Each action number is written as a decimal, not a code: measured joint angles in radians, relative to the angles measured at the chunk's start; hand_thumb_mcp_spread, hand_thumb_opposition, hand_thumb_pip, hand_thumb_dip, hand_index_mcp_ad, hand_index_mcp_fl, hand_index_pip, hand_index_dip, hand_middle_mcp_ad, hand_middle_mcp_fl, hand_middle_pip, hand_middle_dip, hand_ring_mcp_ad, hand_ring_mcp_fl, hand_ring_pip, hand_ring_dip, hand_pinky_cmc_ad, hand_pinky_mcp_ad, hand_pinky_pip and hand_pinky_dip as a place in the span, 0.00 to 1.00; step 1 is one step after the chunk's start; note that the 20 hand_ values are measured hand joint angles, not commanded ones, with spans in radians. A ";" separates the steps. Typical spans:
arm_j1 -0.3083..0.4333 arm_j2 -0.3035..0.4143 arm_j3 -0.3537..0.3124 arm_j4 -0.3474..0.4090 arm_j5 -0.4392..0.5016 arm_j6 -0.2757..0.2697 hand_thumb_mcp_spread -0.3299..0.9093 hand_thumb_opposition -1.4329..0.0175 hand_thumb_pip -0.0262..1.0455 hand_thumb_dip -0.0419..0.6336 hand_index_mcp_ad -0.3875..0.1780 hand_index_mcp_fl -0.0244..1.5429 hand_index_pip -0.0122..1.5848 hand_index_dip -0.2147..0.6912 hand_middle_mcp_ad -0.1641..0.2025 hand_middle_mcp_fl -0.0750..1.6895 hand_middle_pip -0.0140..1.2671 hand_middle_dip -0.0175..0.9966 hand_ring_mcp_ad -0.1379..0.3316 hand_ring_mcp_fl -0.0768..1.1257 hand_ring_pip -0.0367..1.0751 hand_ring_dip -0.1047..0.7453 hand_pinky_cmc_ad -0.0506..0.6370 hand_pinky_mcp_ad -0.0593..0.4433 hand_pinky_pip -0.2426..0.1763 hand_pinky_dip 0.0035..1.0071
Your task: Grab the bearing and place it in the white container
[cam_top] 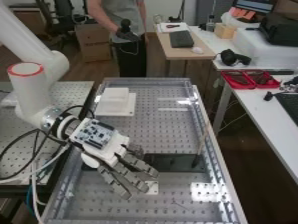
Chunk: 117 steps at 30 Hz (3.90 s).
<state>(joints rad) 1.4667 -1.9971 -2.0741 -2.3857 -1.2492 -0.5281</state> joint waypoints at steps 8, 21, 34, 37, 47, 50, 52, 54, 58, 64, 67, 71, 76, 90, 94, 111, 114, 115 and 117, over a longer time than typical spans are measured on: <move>0.013 -0.008 -0.015 0.050 0.012 -0.039 0.55 0.44 0.70 0.41 0.40 0.01 0.92 0.42 0.54 0.04 0.11 0.25 0.64 0.06 0.12 0.23 0.65 0.73 0.28 0.38; 0.024 -0.023 -0.026 0.108 0.023 -0.102 0.55 0.44 0.70 0.41 0.40 0.01 0.93 0.42 0.54 0.04 0.11 0.25 0.64 0.06 0.17 0.23 0.65 0.73 0.29 0.44; 0.014 -0.026 -0.034 0.112 0.024 -0.111 0.53 0.44 0.70 0.41 0.40 0.01 0.93 0.42 0.54 0.04 0.11 0.25 0.64 0.06 0.19 0.21 0.65 0.73 0.29 0.49; 0.013 -0.026 -0.035 0.114 0.021 -0.112 0.53 0.44 0.70 0.41 0.40 0.01 0.93 0.42 0.54 0.04 0.11 0.25 0.64 0.06 0.20 0.21 0.65 0.73 0.29 0.50; 0.011 -0.033 -0.041 0.118 0.013 -0.104 0.53 0.44 0.70 0.41 0.40 0.01 0.93 0.42 0.54 0.04 0.11 0.25 0.64 0.06 0.20 0.20 0.65 0.73 0.29 0.50; 0.008 -0.034 -0.041 0.119 0.009 -0.105 0.53 0.44 0.70 0.41 0.40 0.01 0.93 0.40 0.54 0.04 0.11 0.25 0.64 0.06 0.20 0.20 0.65 0.73 0.29 0.51; 0.008 -0.035 -0.040 0.119 0.008 -0.105 0.53 0.44 0.70 0.41 0.40 0.01 0.93 0.40 0.54 0.04 0.11 0.25 0.64 0.06 0.20 0.20 0.65 0.73 0.29 0.51; 0.008 -0.036 -0.039 0.119 0.006 -0.105 0.53 0.44 0.70 0.41 0.40 0.01 0.93 0.40 0.54 0.04 0.11 0.25 0.64 0.06 0.20 0.20 0.65 0.73 0.29 0.51; 0.009 -0.041 -0.034 0.117 0.001 -0.102 0.53 0.44 0.70 0.41 0.40 0.01 0.94 0.40 0.54 0.04 0.11 0.25 0.64 0.06 0.20 0.20 0.65 0.73 0.29 0.51; 0.008 -0.044 -0.028 0.114 -0.001 -0.100 0.53 0.44 0.70 0.41 0.40 0.01 0.94 0.40 0.54 0.04 0.11 0.25 0.64 0.06 0.20 0.20 0.65 0.74 0.29 0.51; 0.006 -0.044 -0.026 0.111 -0.004 -0.100 0.53 0.44 0.70 0.41 0.40 0.01 0.94 0.40 0.54 0.04 0.11 0.25 0.64 0.06 0.20 0.20 0.65 0.73 0.29 0.51; 0.004 -0.043 -0.026 0.108 -0.006 -0.102 0.54 0.44 0.69 0.41 0.40 0.01 0.94 0.40 0.54 0.04 0.11 0.25 0.64 0.06 0.20 0.20 0.65 0.73 0.29 0.51; 0.003 -0.043 -0.022 0.103 -0.012 -0.108 0.54 0.44 0.69 0.42 0.40 0.01 0.94 0.40 0.54 0.04 0.11 0.25 0.64 0.06 0.20 0.20 0.65 0.73 0.29 0.51; -0.001 -0.047 -0.030 0.133 -0.019 -0.124 0.53 0.44 0.69 0.41 0.40 0.02 0.95 0.39 0.54 0.04 0.11 0.25 0.64 0.06 0.20 0.20 0.65 0.74 0.29 0.51; -0.002 -0.045 -0.034 0.146 -0.019 -0.129 0.53 0.44 0.69 0.42 0.40 0.06 0.95 0.37 0.54 0.04 0.11 0.25 0.64 0.06 0.20 0.20 0.65 0.70 0.29 0.51; -0.011 -0.047 -0.030 0.138 -0.032 -0.123 0.54 0.45 0.70 0.41 0.41 0.06 0.94 0.37 0.54 0.04 0.11 0.25 0.64 0.06 0.20 0.20 0.64 0.70 0.29 0.51; -0.011 -0.046 -0.031 0.143 -0.032 -0.124 0.54 0.45 0.70 0.41 0.40 0.08 0.95 0.37 0.54 0.04 0.11 0.25 0.64 0.06 0.21 0.20 0.64 0.70 0.29 0.51; -0.011 -0.045 -0.031 0.144 -0.031 -0.124 0.54 0.45 0.70 0.41 0.40 0.07 0.95 0.37 0.54 0.04 0.11 0.25 0.64 0.06 0.21 0.20 0.64 0.70 0.29 0.51; -0.010 -0.045 -0.031 0.144 -0.030 -0.121 0.54 0.45 0.70 0.41 0.40 0.07 0.95 0.37 0.54 0.04 0.11 0.25 0.64 0.06 0.21 0.20 0.64 0.70 0.29 0.51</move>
<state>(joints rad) 1.4563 -2.0424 -2.1049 -2.2416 -1.2793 -0.6490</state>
